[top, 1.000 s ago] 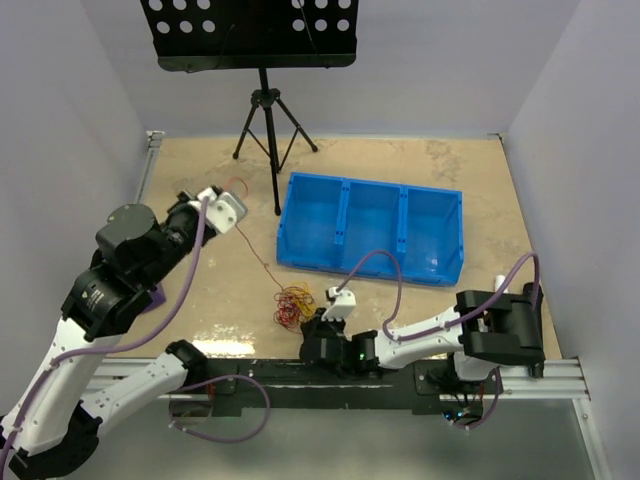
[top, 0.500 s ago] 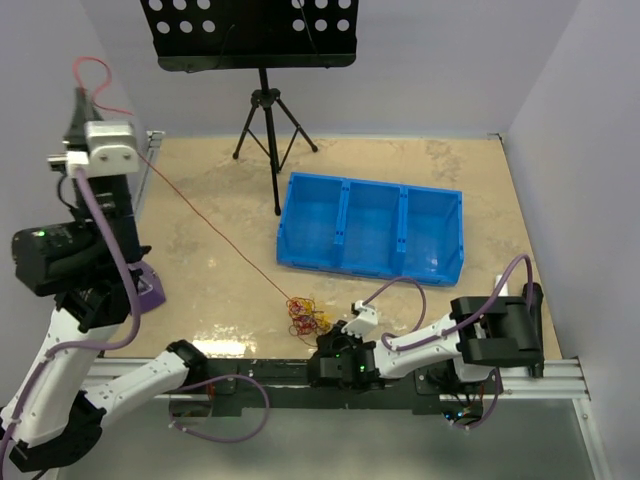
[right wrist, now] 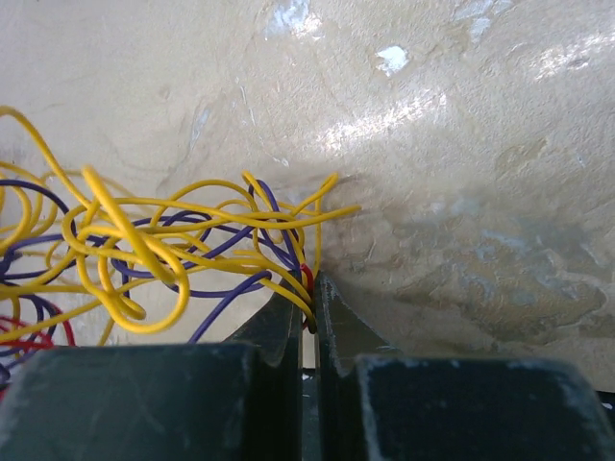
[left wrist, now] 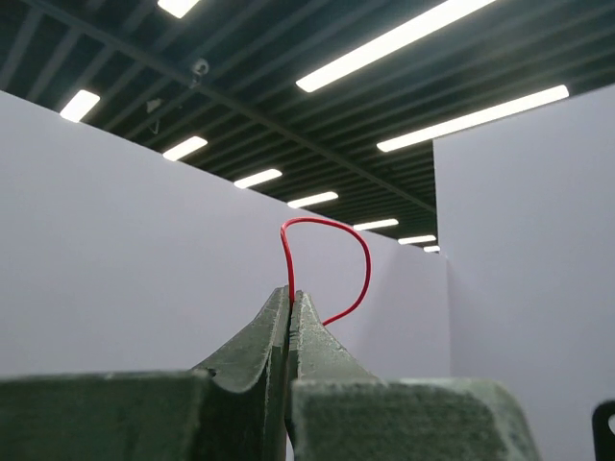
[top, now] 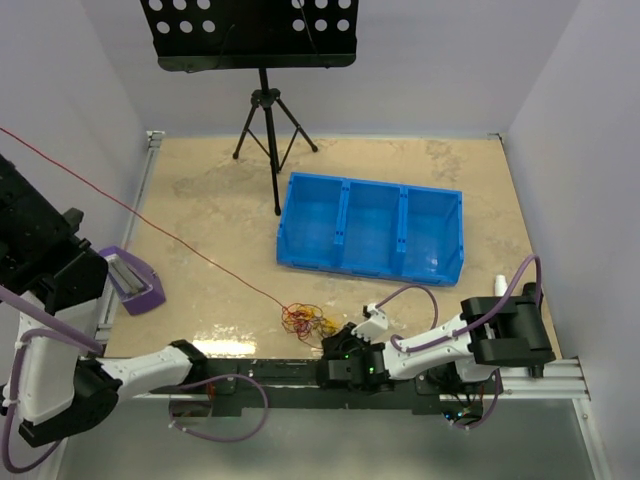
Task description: Untangle the cables
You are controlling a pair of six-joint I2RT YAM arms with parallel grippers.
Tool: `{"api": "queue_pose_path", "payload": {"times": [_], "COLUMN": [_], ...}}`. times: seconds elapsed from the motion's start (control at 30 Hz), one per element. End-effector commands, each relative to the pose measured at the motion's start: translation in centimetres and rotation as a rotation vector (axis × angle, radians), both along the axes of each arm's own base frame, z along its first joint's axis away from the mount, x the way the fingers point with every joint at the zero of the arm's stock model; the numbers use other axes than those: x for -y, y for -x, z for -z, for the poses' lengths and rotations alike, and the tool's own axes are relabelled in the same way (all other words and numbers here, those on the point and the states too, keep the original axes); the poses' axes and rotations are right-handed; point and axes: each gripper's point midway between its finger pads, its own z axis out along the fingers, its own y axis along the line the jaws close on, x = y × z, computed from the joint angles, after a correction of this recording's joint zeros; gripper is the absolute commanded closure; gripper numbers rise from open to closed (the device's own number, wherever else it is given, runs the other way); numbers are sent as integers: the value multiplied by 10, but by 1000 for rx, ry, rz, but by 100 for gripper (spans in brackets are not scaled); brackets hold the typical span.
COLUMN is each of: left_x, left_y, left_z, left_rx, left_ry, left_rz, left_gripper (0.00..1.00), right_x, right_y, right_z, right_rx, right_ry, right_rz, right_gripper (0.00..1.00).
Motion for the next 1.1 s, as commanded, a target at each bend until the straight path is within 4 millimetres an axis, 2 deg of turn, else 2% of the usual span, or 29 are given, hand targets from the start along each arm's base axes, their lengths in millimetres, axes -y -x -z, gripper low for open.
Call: {"api": "queue_pose_path", "payload": {"times": [0.0, 0.13, 0.2, 0.3, 0.37, 0.4, 0.47, 0.5, 0.57, 0.63, 0.67, 0.73, 0.8, 0.9, 1.07], "left_x": [-5, -10, -2, 8, 12, 15, 38, 57, 98, 135, 151, 168, 172, 164, 142], "left_y": [32, 68, 77, 76, 60, 44, -6, -39, -100, -147, -167, -186, -191, -195, -203], "left_z": [-37, -66, -75, -79, -73, -68, -41, -15, 54, 146, 204, 299, 365, 443, 537], "left_rx": [125, 260, 309, 330, 284, 214, 16, -113, -374, -619, -761, -964, -1078, -1223, -1431], "left_ry": [-49, -79, -129, -176, -169, -176, -238, -308, -459, -580, -651, -734, -771, -783, -779], "left_rz": [-111, -174, -206, -234, -198, -148, -53, -19, 46, 169, 212, 283, 314, 348, 355], "left_gripper": [100, 100, 100, 100, 100, 100, 100, 100, 100, 100, 100, 100, 100, 100, 100], "right_x": [63, 64, 65, 64, 64, 62, 56, 54, 47, 43, 43, 48, 55, 65, 64], "right_y": [18, 17, 17, 18, 18, 17, 14, 12, 8, 5, 4, 2, 1, 0, -4], "right_z": [49, 51, 51, 53, 54, 52, 44, 38, 24, 12, 7, -1, -7, -16, -35], "right_rx": [-126, -124, -123, -125, -124, -121, -95, -77, -48, -31, -26, -24, -33, -41, -17], "right_ry": [274, 280, 282, 290, 301, 302, 302, 302, 289, 273, 264, 247, 226, 193, 141], "right_rz": [11, 15, 17, 17, 17, 13, 7, 8, 14, 26, 33, 52, 73, 96, 94], "right_gripper": [100, 100, 100, 100, 100, 100, 100, 100, 100, 100, 100, 100, 100, 100, 100]}}
